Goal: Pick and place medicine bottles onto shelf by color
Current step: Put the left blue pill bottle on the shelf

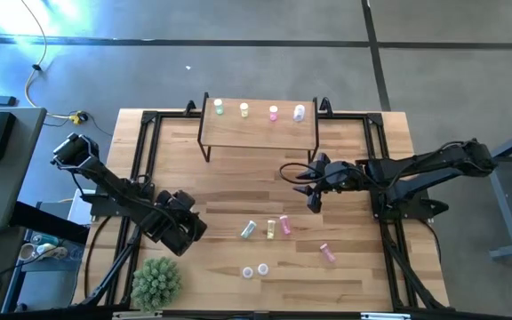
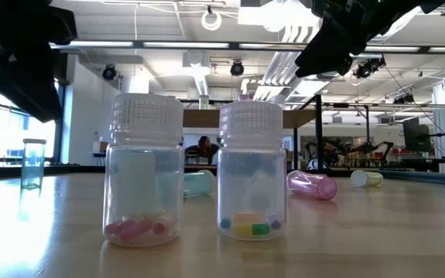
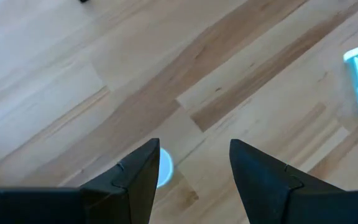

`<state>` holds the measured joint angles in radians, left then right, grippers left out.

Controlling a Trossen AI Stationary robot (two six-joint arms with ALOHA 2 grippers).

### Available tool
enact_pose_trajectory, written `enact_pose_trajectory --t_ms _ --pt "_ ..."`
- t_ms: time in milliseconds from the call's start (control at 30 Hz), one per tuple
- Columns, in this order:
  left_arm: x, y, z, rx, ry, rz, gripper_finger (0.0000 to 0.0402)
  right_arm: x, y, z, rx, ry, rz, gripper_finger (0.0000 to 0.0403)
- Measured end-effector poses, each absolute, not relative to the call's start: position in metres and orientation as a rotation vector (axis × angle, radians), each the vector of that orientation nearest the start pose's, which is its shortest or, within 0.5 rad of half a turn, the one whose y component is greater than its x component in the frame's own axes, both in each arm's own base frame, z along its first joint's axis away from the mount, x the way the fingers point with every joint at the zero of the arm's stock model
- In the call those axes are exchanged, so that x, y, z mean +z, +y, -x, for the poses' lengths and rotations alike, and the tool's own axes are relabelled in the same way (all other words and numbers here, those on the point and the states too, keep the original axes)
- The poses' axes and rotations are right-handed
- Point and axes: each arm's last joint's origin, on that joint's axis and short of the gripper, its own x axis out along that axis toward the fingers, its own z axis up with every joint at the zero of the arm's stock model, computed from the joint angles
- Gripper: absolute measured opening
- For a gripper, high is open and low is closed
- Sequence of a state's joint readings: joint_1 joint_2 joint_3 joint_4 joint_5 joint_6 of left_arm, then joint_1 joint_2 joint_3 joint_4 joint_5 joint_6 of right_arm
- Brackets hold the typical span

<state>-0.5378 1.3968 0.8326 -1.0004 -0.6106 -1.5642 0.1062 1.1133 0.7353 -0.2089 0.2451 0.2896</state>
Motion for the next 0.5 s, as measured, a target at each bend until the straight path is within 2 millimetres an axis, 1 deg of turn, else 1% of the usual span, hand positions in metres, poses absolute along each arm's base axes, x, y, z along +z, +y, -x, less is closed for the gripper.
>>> enact_pose_trajectory --t_ms 133,367,500 --pt "0.1917 -0.0935 -0.1869 0.986 0.897 0.482 0.0186 0.2528 0.0177 -0.2326 -0.218 0.551 -0.179 0.0174" --pt "0.1915 -0.0991 -0.1829 0.982 0.896 0.500 0.0186 0.2531 0.0165 -0.2326 -0.258 0.541 -0.165 0.0174" --pt "0.1853 -0.1013 -0.1840 1.006 0.908 0.490 0.0186 0.2531 0.0165 -0.2326 -0.258 0.541 -0.165 0.0174"
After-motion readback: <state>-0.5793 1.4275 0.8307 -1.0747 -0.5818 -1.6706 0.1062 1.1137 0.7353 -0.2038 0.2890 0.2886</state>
